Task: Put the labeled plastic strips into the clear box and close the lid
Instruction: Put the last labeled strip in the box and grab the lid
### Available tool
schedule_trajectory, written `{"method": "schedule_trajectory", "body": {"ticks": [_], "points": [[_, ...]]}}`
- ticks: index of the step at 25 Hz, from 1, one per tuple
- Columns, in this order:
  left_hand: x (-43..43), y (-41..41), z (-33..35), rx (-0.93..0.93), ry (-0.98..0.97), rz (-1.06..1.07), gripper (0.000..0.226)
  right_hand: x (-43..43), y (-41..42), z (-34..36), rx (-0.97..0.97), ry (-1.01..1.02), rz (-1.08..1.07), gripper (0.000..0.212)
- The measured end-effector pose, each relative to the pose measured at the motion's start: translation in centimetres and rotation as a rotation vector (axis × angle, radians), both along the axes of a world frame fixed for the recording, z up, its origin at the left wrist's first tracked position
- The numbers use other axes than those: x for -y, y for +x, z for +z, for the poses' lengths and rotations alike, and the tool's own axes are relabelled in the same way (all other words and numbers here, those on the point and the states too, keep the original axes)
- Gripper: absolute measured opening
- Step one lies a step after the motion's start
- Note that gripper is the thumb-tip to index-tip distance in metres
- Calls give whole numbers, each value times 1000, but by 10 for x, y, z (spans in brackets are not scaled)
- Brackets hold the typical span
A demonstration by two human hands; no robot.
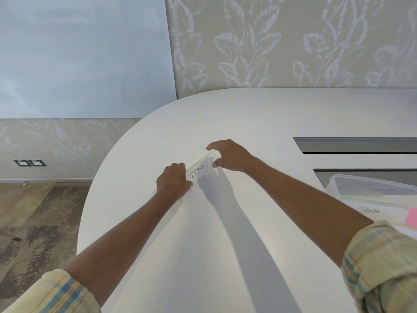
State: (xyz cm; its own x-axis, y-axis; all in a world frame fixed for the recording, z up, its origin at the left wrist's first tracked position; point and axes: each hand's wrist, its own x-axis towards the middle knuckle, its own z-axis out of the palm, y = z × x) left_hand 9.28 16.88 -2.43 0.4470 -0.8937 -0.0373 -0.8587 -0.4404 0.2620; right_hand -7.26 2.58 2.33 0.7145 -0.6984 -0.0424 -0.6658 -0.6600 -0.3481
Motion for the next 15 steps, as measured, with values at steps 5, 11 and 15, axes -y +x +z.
{"method": "schedule_trajectory", "body": {"ticks": [5,11,15], "points": [[1,10,-11,-4,-1,-13,24,11,28,-27,-199,-184,123,73],[2,13,-14,-6,-38,-19,21,13,41,-39,-243,-275,176,32],[-1,12,-15,25,-62,-21,16,14,38,-36,-253,-274,181,17]]}}
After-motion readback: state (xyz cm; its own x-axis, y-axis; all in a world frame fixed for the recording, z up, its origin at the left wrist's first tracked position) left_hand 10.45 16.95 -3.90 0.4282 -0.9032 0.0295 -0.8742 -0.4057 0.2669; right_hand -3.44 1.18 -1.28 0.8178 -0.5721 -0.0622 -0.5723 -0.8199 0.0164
